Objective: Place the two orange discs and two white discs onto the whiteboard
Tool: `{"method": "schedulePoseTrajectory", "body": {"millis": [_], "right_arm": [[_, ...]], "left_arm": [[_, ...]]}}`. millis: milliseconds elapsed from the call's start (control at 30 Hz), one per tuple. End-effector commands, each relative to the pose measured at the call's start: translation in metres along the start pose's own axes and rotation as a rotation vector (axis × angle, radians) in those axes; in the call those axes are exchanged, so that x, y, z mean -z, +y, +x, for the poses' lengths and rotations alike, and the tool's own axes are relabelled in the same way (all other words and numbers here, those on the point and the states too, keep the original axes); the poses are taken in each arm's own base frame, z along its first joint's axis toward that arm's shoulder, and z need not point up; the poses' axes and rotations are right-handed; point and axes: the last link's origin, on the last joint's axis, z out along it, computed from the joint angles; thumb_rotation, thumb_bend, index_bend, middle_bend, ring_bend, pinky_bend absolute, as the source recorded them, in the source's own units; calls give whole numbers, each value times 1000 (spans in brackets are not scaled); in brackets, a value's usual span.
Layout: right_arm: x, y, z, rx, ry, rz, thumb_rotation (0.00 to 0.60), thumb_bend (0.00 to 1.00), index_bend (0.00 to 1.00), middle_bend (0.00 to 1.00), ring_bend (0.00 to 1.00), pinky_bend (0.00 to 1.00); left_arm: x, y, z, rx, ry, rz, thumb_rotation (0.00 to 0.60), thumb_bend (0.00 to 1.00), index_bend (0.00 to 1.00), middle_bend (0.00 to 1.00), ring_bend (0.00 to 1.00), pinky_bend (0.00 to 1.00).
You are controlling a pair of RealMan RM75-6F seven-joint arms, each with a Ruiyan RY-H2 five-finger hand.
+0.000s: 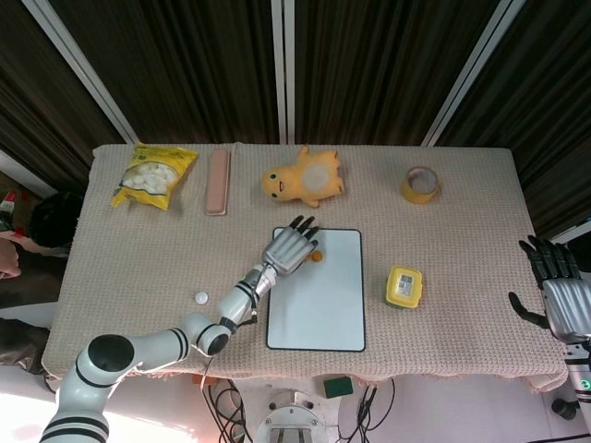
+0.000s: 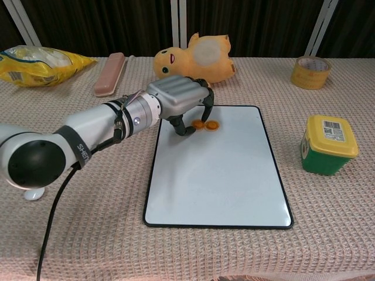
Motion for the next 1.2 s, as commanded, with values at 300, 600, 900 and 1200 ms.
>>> {"method": "schedulePoseTrajectory", "body": {"millis": [300,600,900,1200], "right_arm": [[0,0,0,0,0,0,600,333,0,0,0,0],[-1,0,0,-2,1,1,600,335,0,0,0,0],[0,1,0,-3,1,0,600,334,0,0,0,0],[0,0,0,-2,1,1,600,335,0,0,0,0]], "left_arm": [[-1,1,0,-7,3,-1,600,315,476,166,15,114],[-1,1,0,-4,1,-4,600,315,432,166,15,114],[1,1,0,-4,-6,-8,600,311,299,166,15,112],[4,-3,2,-12,-9,-5,600,309,296,164,15,113]]}}
